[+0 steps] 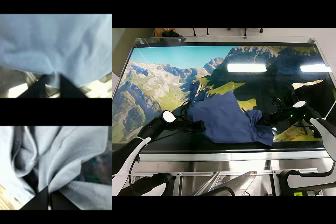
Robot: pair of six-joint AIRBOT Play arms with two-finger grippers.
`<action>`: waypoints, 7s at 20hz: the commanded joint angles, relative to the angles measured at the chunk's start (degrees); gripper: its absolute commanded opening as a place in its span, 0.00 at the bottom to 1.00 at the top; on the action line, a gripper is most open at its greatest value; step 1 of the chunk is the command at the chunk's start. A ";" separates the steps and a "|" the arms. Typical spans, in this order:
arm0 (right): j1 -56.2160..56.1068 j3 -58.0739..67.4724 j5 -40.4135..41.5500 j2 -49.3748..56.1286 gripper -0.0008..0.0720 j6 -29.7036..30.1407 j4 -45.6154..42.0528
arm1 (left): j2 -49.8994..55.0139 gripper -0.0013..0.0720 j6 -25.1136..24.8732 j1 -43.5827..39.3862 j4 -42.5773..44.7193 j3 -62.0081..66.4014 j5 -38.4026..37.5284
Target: Fold the shirts.
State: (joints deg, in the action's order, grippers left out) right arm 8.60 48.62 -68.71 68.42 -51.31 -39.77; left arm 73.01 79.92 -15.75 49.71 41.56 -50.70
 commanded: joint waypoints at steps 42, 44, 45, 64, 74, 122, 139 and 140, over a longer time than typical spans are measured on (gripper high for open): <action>9.07 12.98 10.51 -2.23 0.73 5.11 20.44 | 12.37 0.96 -2.78 9.68 8.81 31.58 -12.85; 13.62 12.39 5.75 -6.43 0.63 -1.33 13.29 | 12.74 0.96 -2.80 13.46 8.81 33.81 -16.98; 15.21 10.93 2.80 -8.35 0.63 -4.31 9.42 | 12.70 0.96 -2.78 14.93 8.74 33.70 -17.92; -18.93 -30.40 26.51 -19.96 0.63 -17.59 12.66 | 12.72 0.96 -2.75 10.73 8.61 22.01 -2.89; 3.80 -11.45 12.48 -27.15 0.04 -10.88 4.74 | 12.72 0.96 -2.75 10.86 8.66 22.01 -6.14; 24.15 69.57 1.42 -22.64 0.04 1.62 39.91 | -24.96 0.04 -0.92 12.26 5.79 75.36 -16.87; -1.40 34.07 20.50 12.28 0.04 8.72 13.64 | 23.23 0.04 -15.39 12.70 -4.68 44.63 -11.23; -1.38 34.56 23.32 15.30 0.04 8.72 15.15 | 27.67 0.04 -15.37 13.33 -4.85 47.47 -11.08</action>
State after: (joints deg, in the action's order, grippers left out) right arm 9.78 85.34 -56.18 74.63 -43.81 -22.44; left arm 88.40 67.29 -2.61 45.89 87.05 -65.30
